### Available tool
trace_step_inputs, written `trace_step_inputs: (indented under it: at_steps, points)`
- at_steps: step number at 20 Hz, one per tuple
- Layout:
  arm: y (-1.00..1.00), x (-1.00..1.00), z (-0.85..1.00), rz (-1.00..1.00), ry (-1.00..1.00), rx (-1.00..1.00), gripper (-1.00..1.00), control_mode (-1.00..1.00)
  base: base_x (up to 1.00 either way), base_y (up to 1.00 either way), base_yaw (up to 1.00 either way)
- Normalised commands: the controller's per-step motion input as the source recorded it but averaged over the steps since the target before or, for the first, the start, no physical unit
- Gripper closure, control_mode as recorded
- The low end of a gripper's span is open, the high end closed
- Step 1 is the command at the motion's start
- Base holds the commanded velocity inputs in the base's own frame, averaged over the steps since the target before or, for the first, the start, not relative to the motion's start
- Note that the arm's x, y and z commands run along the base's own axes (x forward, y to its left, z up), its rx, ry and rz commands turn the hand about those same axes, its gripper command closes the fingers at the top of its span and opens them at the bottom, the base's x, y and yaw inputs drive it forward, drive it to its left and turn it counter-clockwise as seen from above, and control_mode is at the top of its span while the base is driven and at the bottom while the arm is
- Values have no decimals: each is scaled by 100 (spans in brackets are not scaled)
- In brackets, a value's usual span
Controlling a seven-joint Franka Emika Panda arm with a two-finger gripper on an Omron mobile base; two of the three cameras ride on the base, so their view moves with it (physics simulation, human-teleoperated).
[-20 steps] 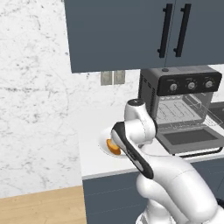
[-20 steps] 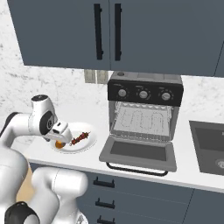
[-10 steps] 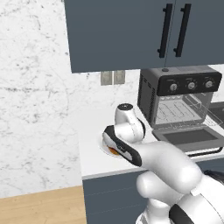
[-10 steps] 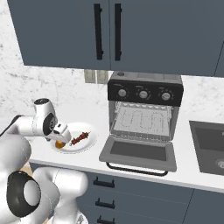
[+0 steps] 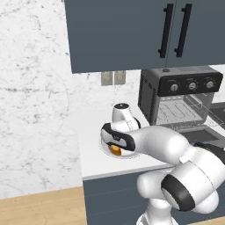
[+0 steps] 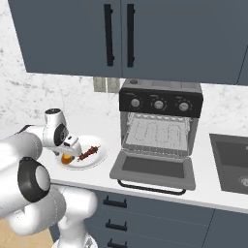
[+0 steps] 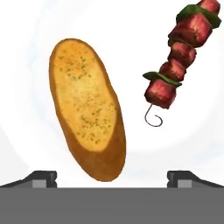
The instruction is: Pick up the kebab skewer and baguette bread, and place them inside the toaster oven. Close the toaster oven door and start by setting the timer.
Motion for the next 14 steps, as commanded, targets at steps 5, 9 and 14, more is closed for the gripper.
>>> trace_step_inputs:
  at_steps: [5, 9, 14]
  points:
    - [0, 28, -23, 0, 5, 2, -100, -100, 0, 0, 0]
    - [7, 14, -24, 0, 1, 3, -100, -100, 0, 0, 0]
    - [6, 1, -24, 0, 0, 2, -100, -100, 0, 0, 0]
